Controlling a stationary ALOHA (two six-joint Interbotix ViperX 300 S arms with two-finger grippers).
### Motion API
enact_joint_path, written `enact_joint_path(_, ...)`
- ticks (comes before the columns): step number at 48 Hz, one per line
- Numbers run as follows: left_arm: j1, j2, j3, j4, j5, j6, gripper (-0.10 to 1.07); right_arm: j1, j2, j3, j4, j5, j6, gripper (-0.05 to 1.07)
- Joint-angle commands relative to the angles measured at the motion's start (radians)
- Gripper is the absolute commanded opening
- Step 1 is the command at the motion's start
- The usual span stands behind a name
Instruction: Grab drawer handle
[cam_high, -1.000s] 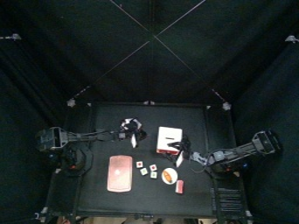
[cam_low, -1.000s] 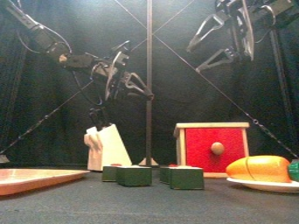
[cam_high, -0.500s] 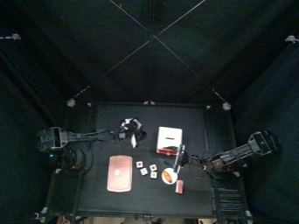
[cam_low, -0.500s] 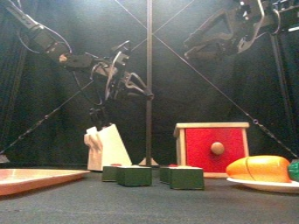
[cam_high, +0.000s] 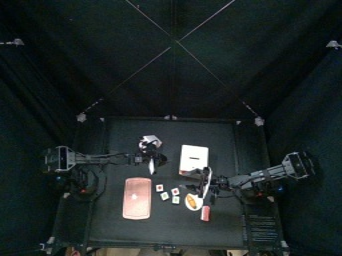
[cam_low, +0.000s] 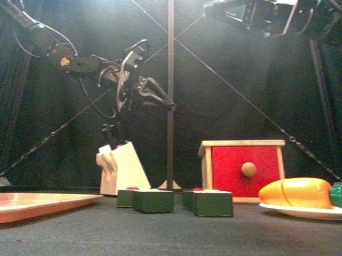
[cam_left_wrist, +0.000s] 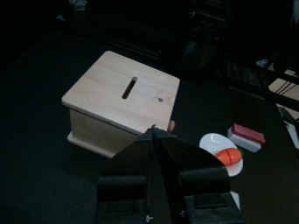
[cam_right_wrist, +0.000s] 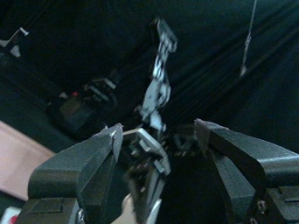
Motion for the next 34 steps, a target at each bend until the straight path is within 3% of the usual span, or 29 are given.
enact_joint_path(1, -0.002, -0.018, -0.009, 0.000, -0.005, 0.000, 0.50, -0.008, -0.029, -0.040, -0.166, -0.130, 0.014, 0.97)
enact_joint_path(7, -0.002, -0.017, -0.008, -0.002, -0.005, 0.000, 0.50, 0.044, -0.054, -0.086, -0.192, -0.281, 0.058, 0.97)
enact_joint_path(12, -0.002, -0.017, -0.006, -0.002, -0.005, 0.000, 0.50, 0.097, -0.083, -0.123, -0.230, -0.339, 0.115, 0.97)
enact_joint_path(22, -0.003, -0.014, -0.008, -0.002, -0.005, 0.000, 0.50, 0.104, -0.137, -0.160, -0.457, -0.337, 0.267, 0.97)
enact_joint_path(26, 0.000, -0.012, -0.008, -0.002, -0.005, 0.000, 0.50, 0.103, -0.169, -0.178, -0.477, -0.330, 0.403, 0.97)
enact_joint_path(30, 0.002, -0.011, -0.009, -0.002, -0.005, 0.000, 0.50, 0.089, -0.207, -0.187, -0.477, -0.267, 0.548, 0.97)
enact_joint_path(34, 0.002, -0.011, -0.009, -0.002, -0.005, 0.000, 0.50, 0.032, -0.256, -0.204, -0.491, -0.132, 0.704, 0.97)
